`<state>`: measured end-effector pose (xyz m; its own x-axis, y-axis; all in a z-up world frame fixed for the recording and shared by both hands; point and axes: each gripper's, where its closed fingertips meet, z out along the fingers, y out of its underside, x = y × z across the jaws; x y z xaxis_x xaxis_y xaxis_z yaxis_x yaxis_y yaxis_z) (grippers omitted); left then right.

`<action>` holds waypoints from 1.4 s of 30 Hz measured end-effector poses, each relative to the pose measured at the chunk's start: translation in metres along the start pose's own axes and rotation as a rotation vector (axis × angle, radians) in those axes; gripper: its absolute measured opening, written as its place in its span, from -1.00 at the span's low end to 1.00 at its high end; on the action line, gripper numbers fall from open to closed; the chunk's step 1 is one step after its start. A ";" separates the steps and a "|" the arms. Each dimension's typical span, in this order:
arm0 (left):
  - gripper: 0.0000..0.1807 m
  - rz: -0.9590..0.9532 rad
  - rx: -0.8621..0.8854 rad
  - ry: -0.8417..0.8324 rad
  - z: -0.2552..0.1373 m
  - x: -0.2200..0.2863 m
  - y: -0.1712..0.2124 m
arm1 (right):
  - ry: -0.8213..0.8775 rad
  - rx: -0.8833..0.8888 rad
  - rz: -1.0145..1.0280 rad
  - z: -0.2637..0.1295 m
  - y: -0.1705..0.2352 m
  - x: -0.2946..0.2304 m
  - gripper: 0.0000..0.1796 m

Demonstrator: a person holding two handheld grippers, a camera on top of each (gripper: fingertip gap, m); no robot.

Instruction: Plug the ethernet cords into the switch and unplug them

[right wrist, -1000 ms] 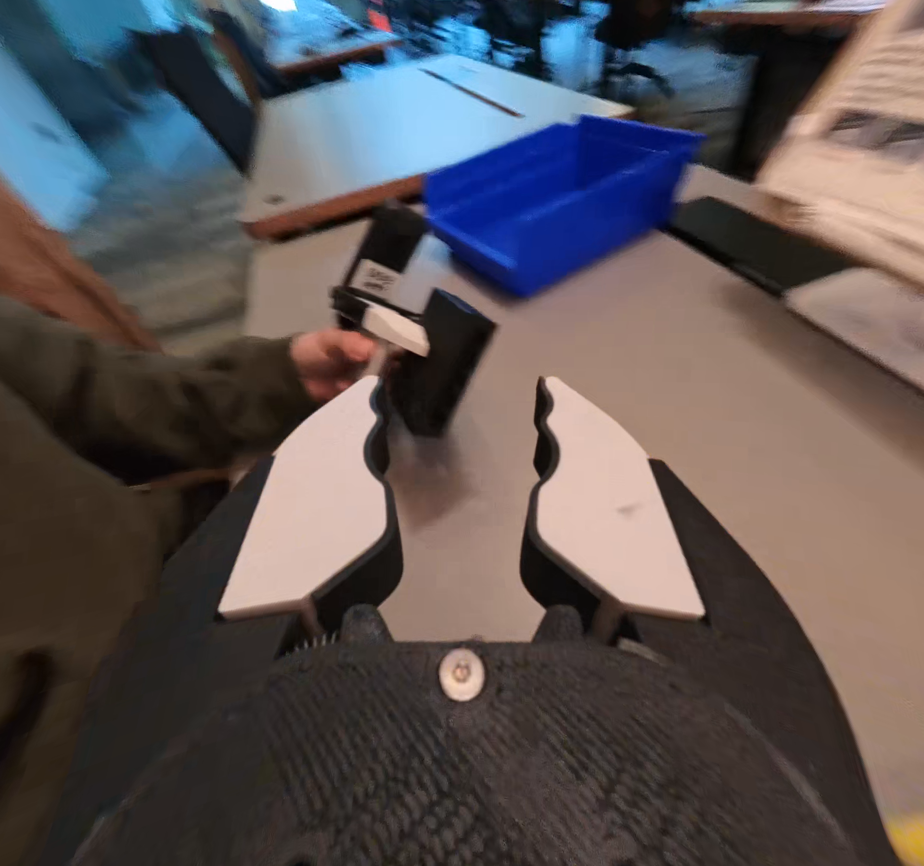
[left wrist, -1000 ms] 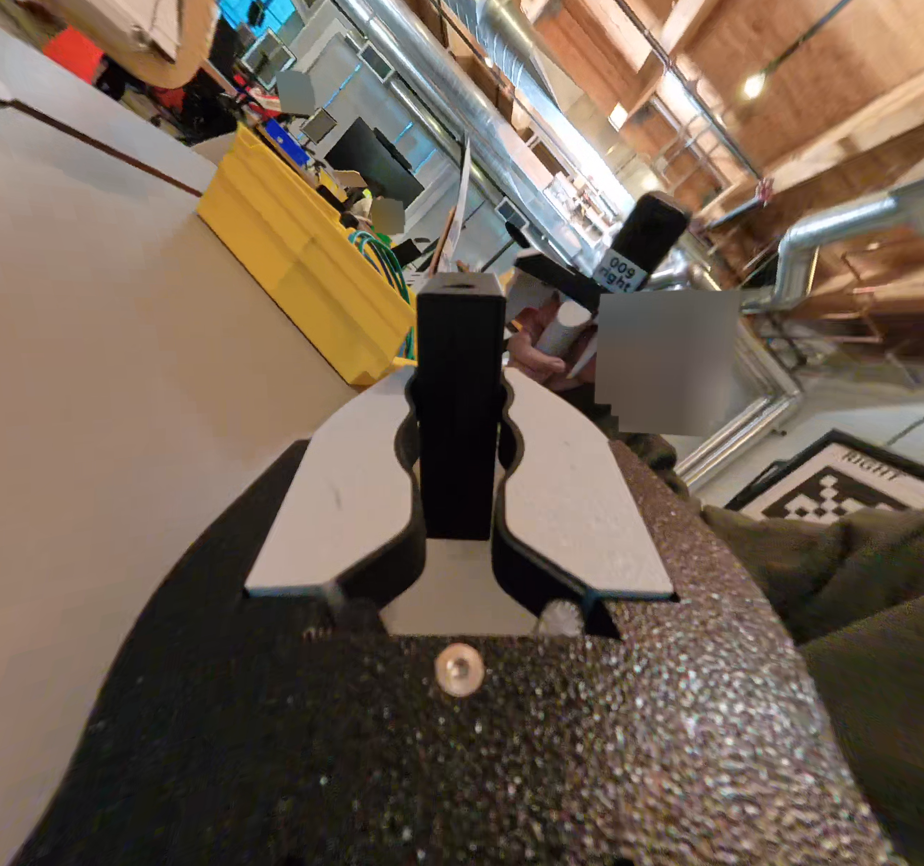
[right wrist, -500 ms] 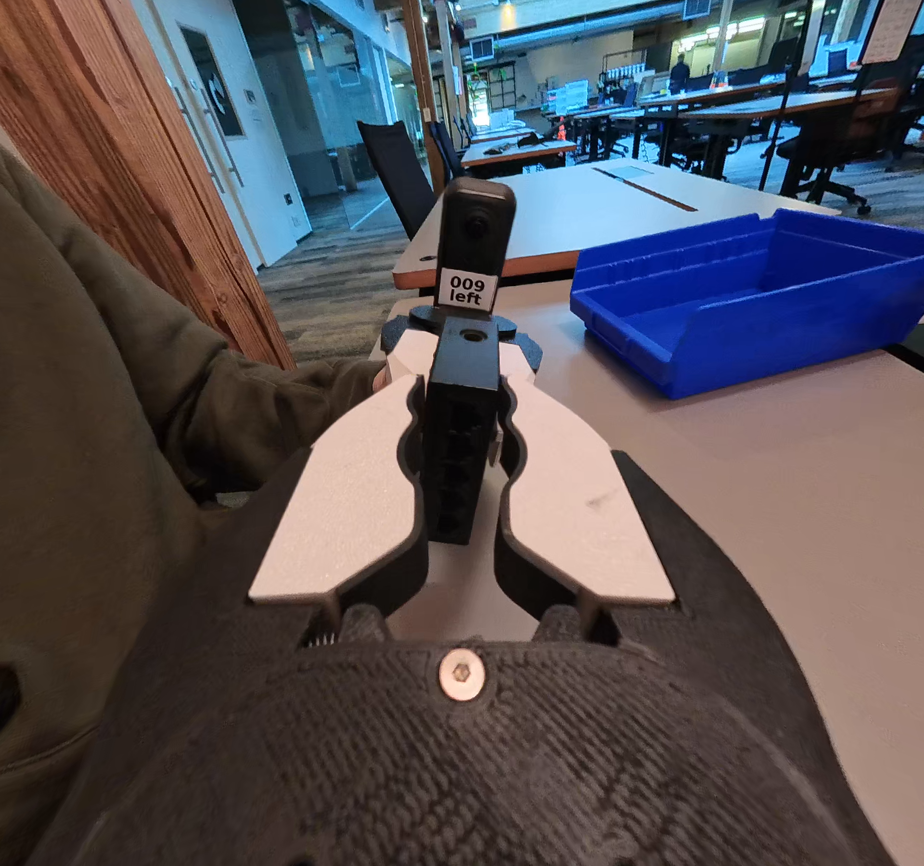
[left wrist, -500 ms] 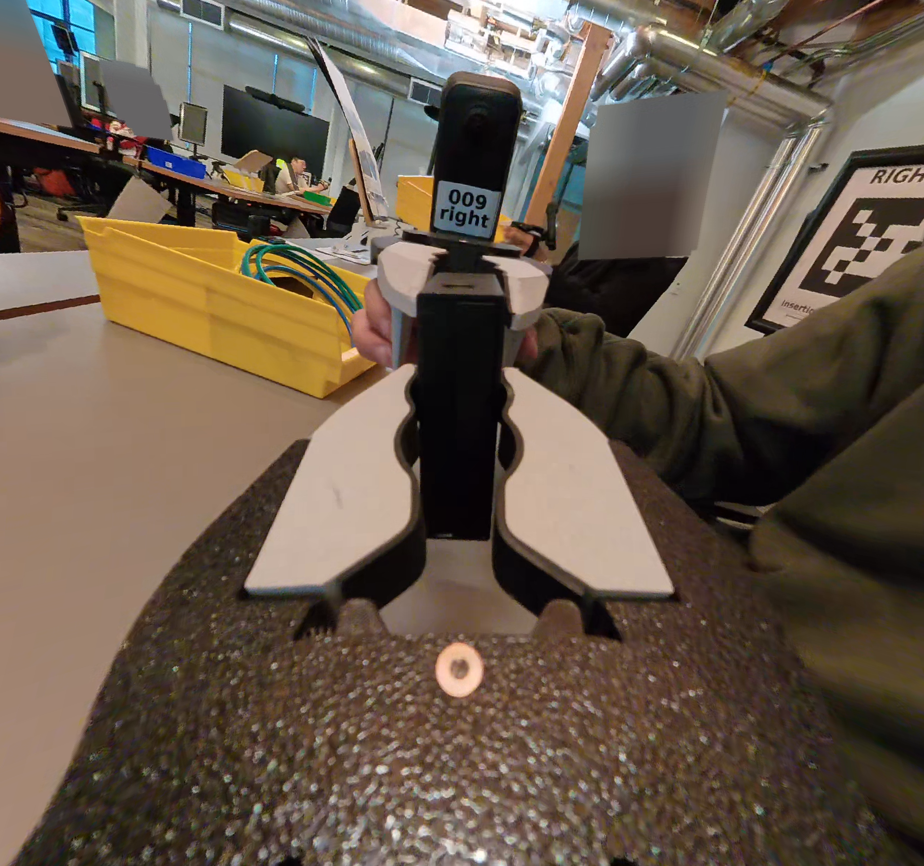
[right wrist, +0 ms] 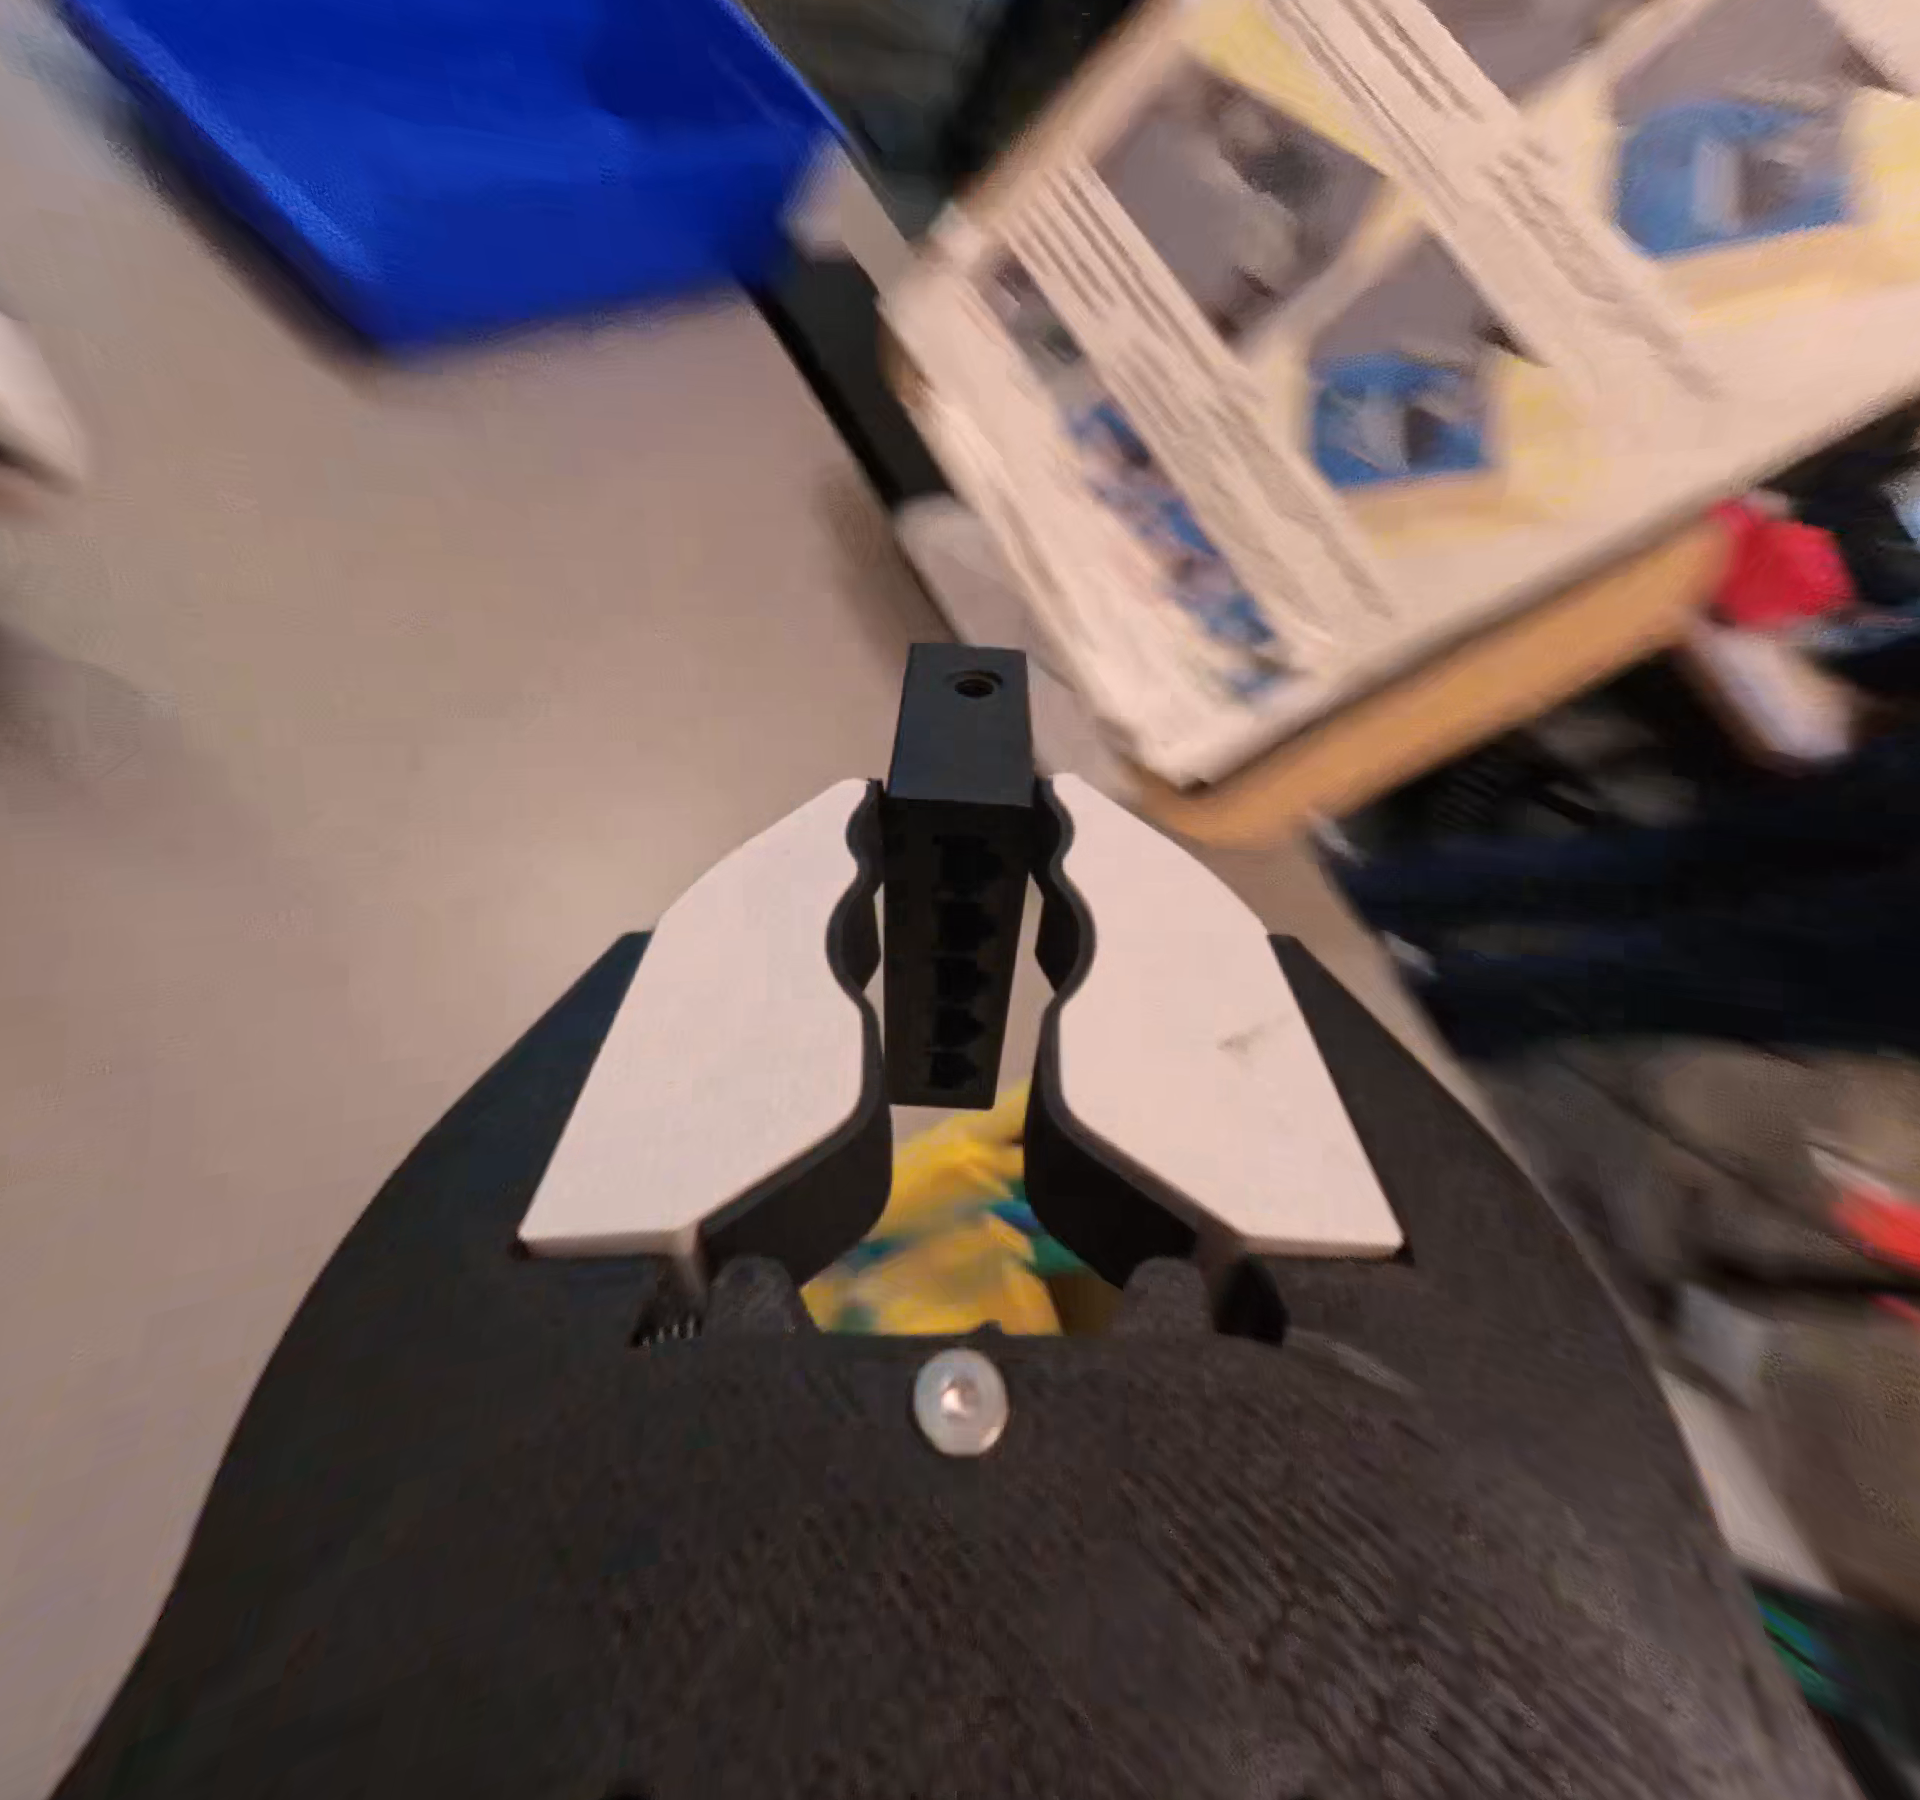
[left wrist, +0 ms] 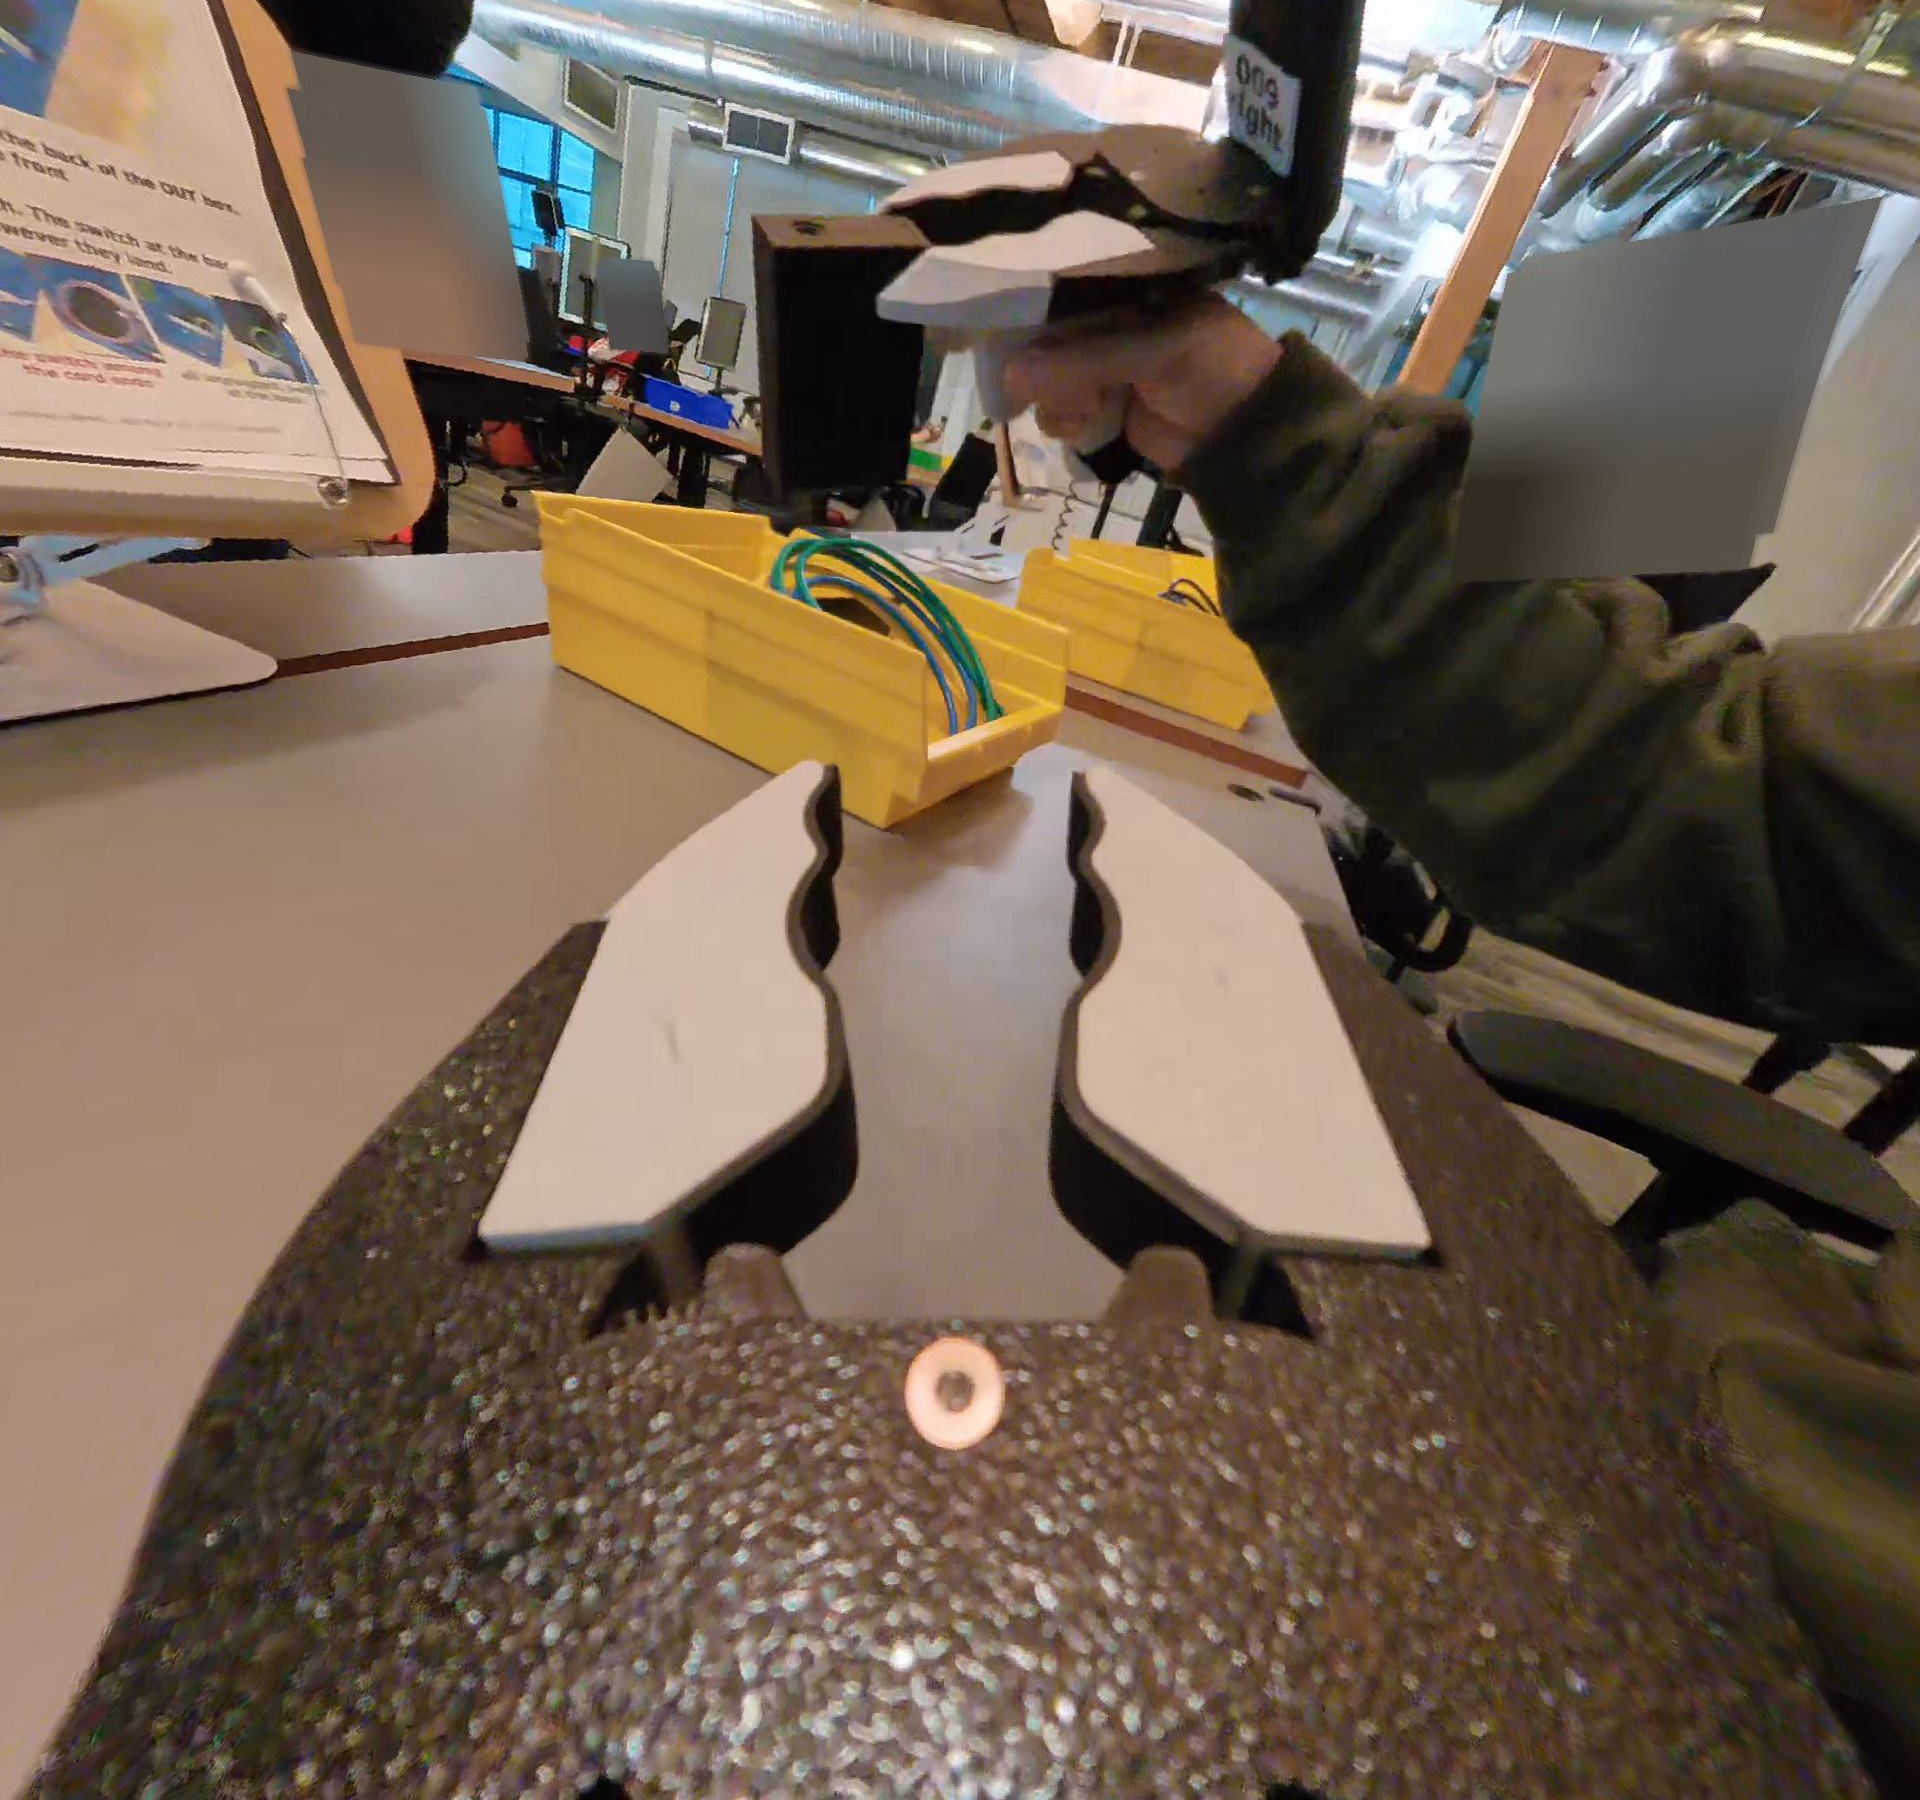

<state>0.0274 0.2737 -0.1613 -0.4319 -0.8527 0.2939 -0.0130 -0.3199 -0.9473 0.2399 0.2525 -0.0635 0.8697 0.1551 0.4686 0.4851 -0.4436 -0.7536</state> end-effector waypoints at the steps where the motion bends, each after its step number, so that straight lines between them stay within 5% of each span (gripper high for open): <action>1: -0.58 -0.017 0.010 0.006 0.000 -0.001 0.000 | 0.094 -0.117 -0.082 -0.002 0.015 0.033 -0.70; 7: -0.60 -0.036 -0.024 0.004 0.007 -0.004 0.009 | 0.129 -0.736 -0.318 0.008 0.134 0.131 -0.69; 16: -0.56 -0.018 -0.064 -0.001 0.022 0.003 0.015 | 0.072 -0.990 -0.412 0.028 0.232 0.155 -0.70; 23: -0.54 0.099 -0.227 -0.050 0.042 0.008 0.043 | 0.015 -0.885 -0.351 0.042 0.241 0.145 -0.65; 31: -0.54 -0.045 -0.155 -0.085 0.061 0.008 0.039 | 0.216 -0.739 -0.315 0.029 0.215 0.164 -0.45; 42: -0.48 0.086 -0.202 -0.204 0.063 0.015 0.022 | 0.373 -0.307 0.267 -0.038 0.157 0.110 -0.03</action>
<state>0.0772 0.2275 -0.1699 -0.2492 -0.9451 0.2112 -0.1725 -0.1713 -0.9700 0.4078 0.1667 -0.1129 0.8404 -0.2970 0.4534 0.1547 -0.6702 -0.7259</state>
